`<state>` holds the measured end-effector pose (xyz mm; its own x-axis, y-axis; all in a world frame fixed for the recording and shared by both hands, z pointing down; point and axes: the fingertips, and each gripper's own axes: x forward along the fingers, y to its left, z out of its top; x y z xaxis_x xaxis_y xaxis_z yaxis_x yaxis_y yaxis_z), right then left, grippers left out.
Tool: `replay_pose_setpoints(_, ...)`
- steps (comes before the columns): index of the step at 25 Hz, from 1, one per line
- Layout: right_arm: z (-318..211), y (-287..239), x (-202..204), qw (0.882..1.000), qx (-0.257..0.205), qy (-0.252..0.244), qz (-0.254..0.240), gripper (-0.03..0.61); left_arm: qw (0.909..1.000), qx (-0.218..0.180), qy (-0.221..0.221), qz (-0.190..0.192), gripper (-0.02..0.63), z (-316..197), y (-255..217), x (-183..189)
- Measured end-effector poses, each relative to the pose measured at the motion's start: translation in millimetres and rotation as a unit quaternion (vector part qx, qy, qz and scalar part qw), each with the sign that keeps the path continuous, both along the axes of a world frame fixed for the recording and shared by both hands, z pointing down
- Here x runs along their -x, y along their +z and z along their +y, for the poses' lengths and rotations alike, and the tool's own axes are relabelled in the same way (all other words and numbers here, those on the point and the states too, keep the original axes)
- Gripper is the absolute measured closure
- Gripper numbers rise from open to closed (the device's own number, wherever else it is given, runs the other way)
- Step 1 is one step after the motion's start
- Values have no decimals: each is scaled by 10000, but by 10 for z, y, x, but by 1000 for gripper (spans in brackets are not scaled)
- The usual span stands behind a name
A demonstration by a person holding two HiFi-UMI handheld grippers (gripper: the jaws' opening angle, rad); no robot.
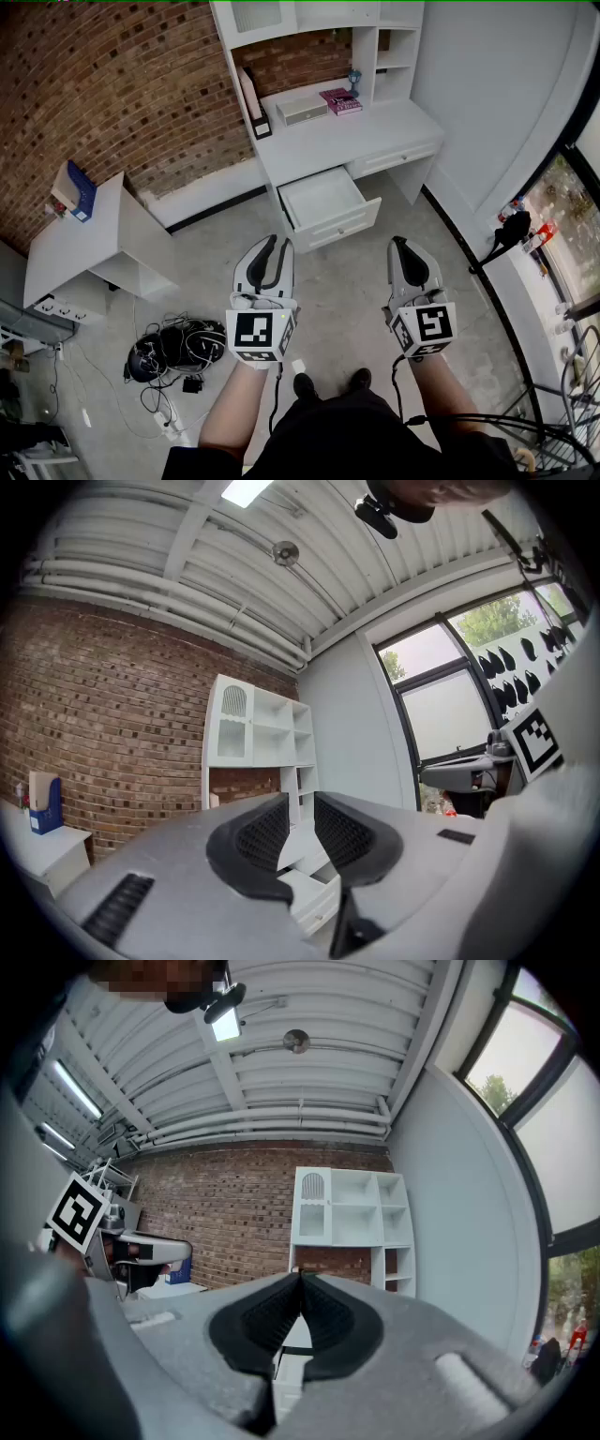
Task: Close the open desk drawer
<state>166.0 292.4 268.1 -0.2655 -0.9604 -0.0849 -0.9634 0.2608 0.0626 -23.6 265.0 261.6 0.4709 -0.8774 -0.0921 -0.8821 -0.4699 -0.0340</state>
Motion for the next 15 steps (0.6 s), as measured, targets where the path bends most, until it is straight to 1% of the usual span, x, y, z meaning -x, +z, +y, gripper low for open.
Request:
replay_pose_setpoints(4,-24,-3,105,10000,-12,54,-7,575,9999,33,-86,78,531,-63,2,228)
replay_pose_setpoints(8,-26,-32,104,9998,-62,161,23,575,9998,14,-162,117,531,-111,-15,411)
replay_pose_setpoints(11,-10,-138,-45,9986,-235,460,152,575,9992,-44,-337,206,531,-178,-79,674)
replay_pose_setpoints(13,-22,-189,-181,9974,-287,651,129,575,9981,-136,-537,257,531,-218,-137,903)
replay_pose_setpoints(14,-36,-191,-234,9972,-254,697,94,567,9974,-202,-633,287,531,-226,-169,1008)
replay_pose_setpoints(15,-52,-180,-269,9973,-186,709,53,530,9966,-278,-709,311,531,-224,-201,1095)
